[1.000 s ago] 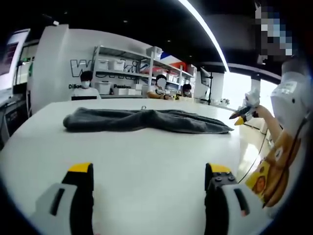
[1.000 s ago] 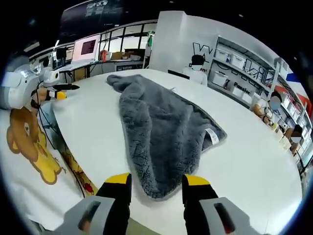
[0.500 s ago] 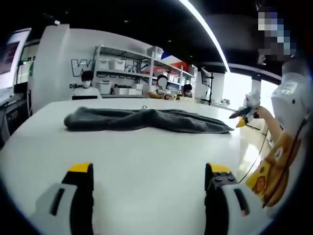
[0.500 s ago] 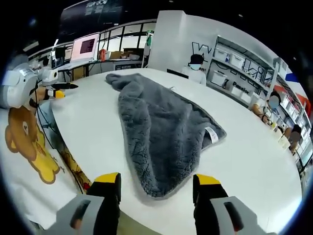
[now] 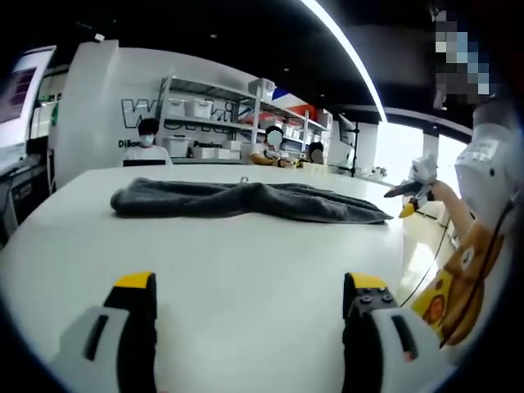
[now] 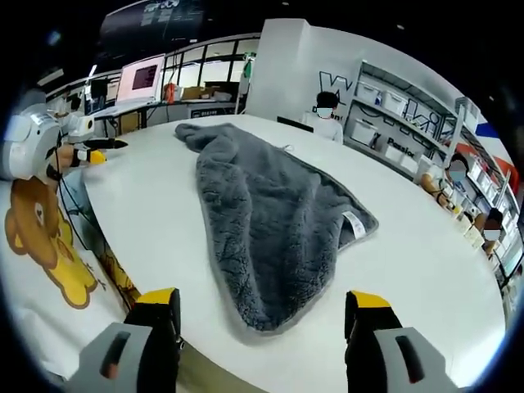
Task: Fold the towel on the table until its edges align and the towel forms a compact rectangular stack.
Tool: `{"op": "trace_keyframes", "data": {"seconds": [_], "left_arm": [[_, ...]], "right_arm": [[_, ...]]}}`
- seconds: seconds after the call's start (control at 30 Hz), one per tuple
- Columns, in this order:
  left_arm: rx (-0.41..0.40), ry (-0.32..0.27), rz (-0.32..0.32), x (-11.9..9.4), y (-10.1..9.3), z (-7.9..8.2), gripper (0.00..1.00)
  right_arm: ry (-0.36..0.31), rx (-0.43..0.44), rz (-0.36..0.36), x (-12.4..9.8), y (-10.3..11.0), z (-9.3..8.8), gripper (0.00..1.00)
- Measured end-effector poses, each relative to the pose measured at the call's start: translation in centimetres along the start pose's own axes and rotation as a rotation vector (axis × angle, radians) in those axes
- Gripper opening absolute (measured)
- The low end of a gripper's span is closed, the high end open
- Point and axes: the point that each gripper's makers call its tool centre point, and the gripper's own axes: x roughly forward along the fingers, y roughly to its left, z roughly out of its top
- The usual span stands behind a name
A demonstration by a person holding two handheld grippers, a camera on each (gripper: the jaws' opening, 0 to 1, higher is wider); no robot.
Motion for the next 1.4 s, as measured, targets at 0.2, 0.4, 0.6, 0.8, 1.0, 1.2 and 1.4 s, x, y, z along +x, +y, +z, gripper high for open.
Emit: {"op": "trace_keyframes", "data": {"seconds": [0.2,0.4,0.6,0.8,1.0,1.2,1.4], "left_arm": [[-0.001,-0.001,0.001,-0.1,0.1,0.0,0.99],[-0.003,-0.002,0.003,-0.1,0.1,-0.1,0.99],[-0.003,-0.001,-0.001,-0.1,0.0,-0.1,0.99],[-0.005,-0.002,0.005,-0.2,0.1,-0.1,0.99],[0.002,0.014,0.0,-0.3,0.2,-0.3,0.99],[0.056,0.09,-0.014,-0.5,1.2,-0.4,0.99],[0.139,0.178,-0.055,-0.5,3.3,0.9,0.99]], "right_arm": [[-0.001,0.008,0.004,0.2,0.5,0.0,0.91],[0.015,0.006,0.011,0.5,1.5,-0.2,0.95],[0.02,0.012,0.011,0.6,1.5,-0.5,0.99],[0.01,0.023,0.018,0.6,1.6,-0.5,0.99],[0.002,0.027,0.012,0.9,1.7,-0.4,0.99],[-0.04,0.037,0.015,1.3,1.7,-0.1,0.99],[-0.076,0.036,0.014,1.5,1.3,0.1,0.99]]}}
